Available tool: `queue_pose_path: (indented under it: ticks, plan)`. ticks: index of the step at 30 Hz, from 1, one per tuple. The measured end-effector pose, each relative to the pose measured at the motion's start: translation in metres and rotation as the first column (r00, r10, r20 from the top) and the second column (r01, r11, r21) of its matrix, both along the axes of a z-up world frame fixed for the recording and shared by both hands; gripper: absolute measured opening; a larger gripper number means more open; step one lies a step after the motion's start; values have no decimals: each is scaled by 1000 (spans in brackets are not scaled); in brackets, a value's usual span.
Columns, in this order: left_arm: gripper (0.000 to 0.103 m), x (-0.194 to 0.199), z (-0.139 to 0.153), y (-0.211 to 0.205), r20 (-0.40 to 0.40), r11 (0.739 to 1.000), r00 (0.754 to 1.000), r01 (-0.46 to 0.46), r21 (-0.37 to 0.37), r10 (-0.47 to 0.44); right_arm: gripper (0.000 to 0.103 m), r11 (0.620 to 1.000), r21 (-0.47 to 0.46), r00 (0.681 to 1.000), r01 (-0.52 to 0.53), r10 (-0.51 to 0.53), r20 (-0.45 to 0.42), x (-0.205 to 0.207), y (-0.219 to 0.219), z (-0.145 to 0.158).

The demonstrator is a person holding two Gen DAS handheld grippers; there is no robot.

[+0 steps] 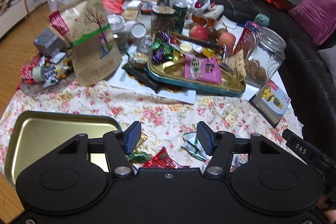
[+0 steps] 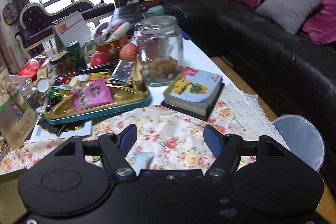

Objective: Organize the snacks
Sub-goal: 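Reach the right tool to the walnut packet with yellow label and grasp it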

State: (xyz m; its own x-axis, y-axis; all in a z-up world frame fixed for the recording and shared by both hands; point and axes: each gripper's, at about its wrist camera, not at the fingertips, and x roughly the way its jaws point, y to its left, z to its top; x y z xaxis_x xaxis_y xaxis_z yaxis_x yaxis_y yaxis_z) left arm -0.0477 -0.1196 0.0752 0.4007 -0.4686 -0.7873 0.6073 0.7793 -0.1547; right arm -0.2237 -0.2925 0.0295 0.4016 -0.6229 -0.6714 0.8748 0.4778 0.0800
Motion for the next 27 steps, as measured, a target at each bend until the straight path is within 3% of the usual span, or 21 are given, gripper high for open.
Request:
queue_pose_path:
  ticks: [5, 7, 15, 17, 23, 27]
  plan:
    - [62, -4, -14, -18, -53, 998, 998, 31, 59, -28, 66, 990, 120, 997, 77, -76, -9, -15, -26, -19]
    - [60, -5, -20, -25, -71, 995, 997, 47, 85, -41, 60, 979, 181, 995, 95, -96, -2, -23, -37, -29]
    - [58, -8, -39, -41, -134, 984, 988, 97, 149, -77, 48, 910, 393, 991, 128, -130, -24, -38, -53, -72]
    - [58, -9, -42, -44, -138, 981, 987, 107, 160, -85, 42, 903, 414, 993, 115, -111, -33, -37, -54, -79]
    - [58, -8, -48, -47, -147, 976, 986, 109, 191, -81, 41, 906, 414, 996, 84, -91, -1, -31, -50, -82]
    - [53, -5, -51, -47, -159, 973, 985, 100, 207, -67, 24, 903, 428, 999, 34, -41, 8, -22, -46, -79]
